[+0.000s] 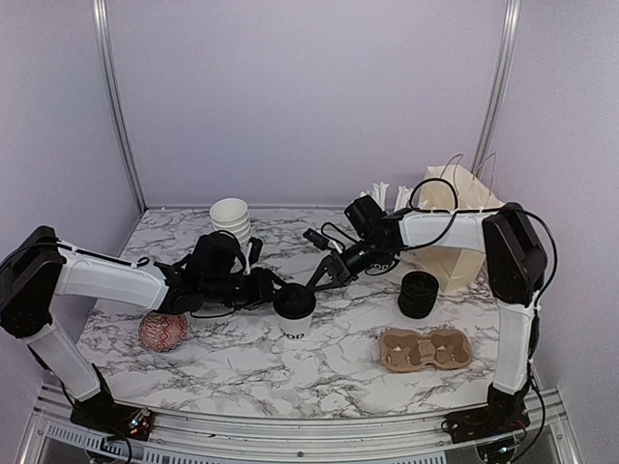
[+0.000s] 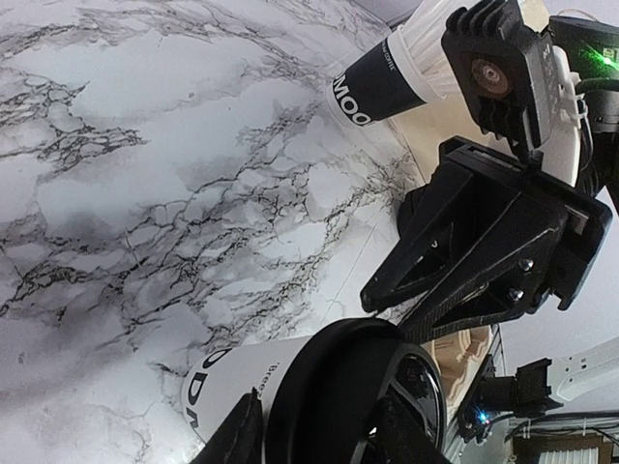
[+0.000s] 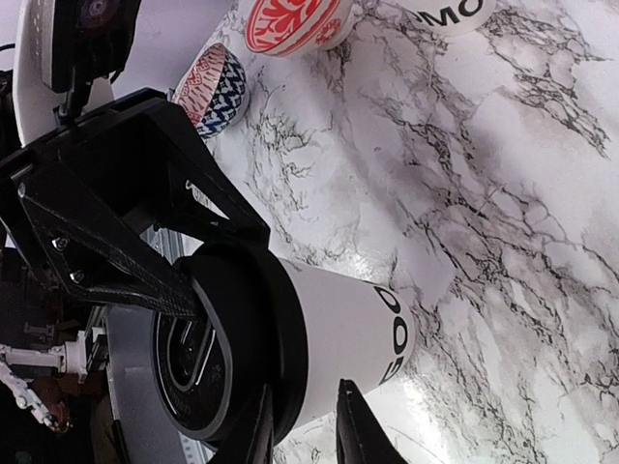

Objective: Pack the takeout coffee

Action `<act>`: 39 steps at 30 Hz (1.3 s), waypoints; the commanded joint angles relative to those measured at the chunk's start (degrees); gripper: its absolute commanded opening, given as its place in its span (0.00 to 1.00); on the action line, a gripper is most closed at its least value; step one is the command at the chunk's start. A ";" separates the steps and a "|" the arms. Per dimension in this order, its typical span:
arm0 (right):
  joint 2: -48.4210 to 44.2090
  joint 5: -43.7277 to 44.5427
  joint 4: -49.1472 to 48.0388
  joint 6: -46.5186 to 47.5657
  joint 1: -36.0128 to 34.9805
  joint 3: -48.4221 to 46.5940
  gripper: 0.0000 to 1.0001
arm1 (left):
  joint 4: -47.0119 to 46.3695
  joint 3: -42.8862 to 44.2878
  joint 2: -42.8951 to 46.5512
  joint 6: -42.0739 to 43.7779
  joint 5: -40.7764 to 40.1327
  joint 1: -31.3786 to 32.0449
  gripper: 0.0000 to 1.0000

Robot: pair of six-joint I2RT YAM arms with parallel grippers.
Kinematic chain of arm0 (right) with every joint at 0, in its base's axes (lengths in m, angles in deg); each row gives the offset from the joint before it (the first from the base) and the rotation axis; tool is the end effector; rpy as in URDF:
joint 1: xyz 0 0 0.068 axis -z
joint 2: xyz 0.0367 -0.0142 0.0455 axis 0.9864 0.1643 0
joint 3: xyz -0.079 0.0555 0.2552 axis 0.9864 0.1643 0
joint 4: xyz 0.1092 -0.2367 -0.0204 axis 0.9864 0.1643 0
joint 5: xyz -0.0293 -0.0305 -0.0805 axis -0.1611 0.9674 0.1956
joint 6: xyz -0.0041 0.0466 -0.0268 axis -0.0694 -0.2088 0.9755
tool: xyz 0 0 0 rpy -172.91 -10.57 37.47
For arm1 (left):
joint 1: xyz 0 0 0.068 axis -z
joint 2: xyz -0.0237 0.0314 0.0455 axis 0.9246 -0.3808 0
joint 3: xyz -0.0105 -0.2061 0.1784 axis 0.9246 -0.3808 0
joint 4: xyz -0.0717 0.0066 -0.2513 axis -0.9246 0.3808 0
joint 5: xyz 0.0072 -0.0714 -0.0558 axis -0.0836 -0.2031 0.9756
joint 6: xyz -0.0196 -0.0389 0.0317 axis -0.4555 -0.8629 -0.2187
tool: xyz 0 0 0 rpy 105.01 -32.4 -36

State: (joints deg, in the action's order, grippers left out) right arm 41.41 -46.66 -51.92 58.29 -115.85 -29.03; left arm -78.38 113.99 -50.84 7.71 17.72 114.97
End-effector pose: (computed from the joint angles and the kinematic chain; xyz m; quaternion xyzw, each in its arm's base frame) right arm 0.3302 0.2684 0.1916 -0.3495 0.8034 0.4771 0.0682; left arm 0.2302 -0.2611 0.1974 0.0543 0.8423 -0.4518 0.2889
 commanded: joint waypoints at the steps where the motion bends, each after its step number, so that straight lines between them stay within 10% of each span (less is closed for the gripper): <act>1: 0.68 2.25 3.67 4.99 -0.63 -1.34 0.24 | 9.81 -1.79 2.61 0.31 0.16 1.80 0.43; 9: -0.97 -8.53 6.89 7.94 0.59 -6.81 0.45 | 12.77 1.23 8.21 0.32 -3.58 3.31 0.64; 21: -10.44 2.09 7.39 10.76 0.15 6.01 0.60 | 22.07 6.23 10.73 9.38 -5.96 1.96 0.74; 39: -4.09 -3.53 10.24 12.65 -5.28 2.57 0.35 | 17.25 6.90 4.34 10.28 0.46 1.77 0.65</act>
State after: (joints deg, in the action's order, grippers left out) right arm 35.25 -49.17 -42.50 71.29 -120.90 -22.21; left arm -58.93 123.08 -47.86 18.75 15.88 116.69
